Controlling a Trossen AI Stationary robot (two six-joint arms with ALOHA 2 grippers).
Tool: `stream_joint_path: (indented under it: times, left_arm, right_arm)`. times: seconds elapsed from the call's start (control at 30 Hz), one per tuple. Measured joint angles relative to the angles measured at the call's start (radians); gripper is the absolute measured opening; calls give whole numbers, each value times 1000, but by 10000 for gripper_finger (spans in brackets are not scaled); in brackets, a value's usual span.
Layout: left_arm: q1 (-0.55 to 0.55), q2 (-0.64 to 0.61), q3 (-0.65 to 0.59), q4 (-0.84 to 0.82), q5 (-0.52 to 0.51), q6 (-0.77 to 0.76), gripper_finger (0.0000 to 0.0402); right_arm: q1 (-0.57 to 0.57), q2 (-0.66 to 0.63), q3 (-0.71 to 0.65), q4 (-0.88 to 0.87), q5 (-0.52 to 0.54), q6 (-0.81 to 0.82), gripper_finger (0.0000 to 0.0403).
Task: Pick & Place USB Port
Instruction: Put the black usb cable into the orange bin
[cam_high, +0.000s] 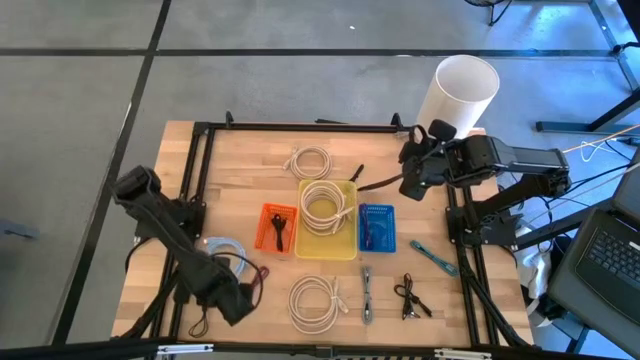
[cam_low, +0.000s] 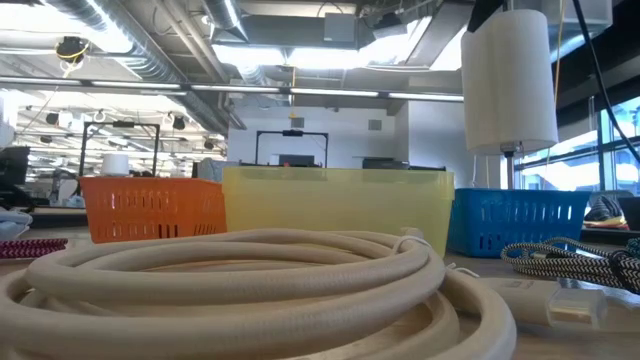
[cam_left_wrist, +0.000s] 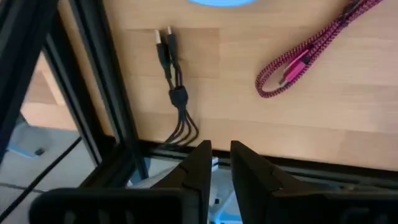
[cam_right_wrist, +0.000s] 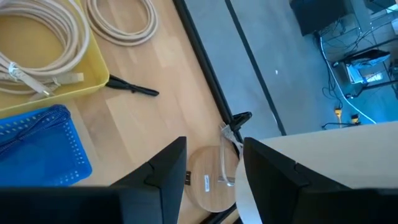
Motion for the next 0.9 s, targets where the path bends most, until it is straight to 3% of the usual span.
stream_joint_path:
  times: [0.27, 0.47, 0.7, 0.83, 0.9]
  left_arm:
    - [-69, 101, 0, 18, 90, -9, 53]
    - [-87, 139, 0, 56, 3, 28, 58]
    - [-101, 139, 0, 20, -23, 69, 106]
    - [-127, 139, -1, 22, -157, 154, 122]
    - [-134, 139, -1, 28, -163, 182, 124]
  right_arm:
    - [0, 0, 0, 21, -3, -43, 161]
    - [0, 0, 0, 48, -3, -58, 161]
    - [0, 0, 0, 56, -1, -78, 161]
    - [0, 0, 0, 65, 8, -119, 161]
    - [0, 0, 0, 67, 8, -122, 161]
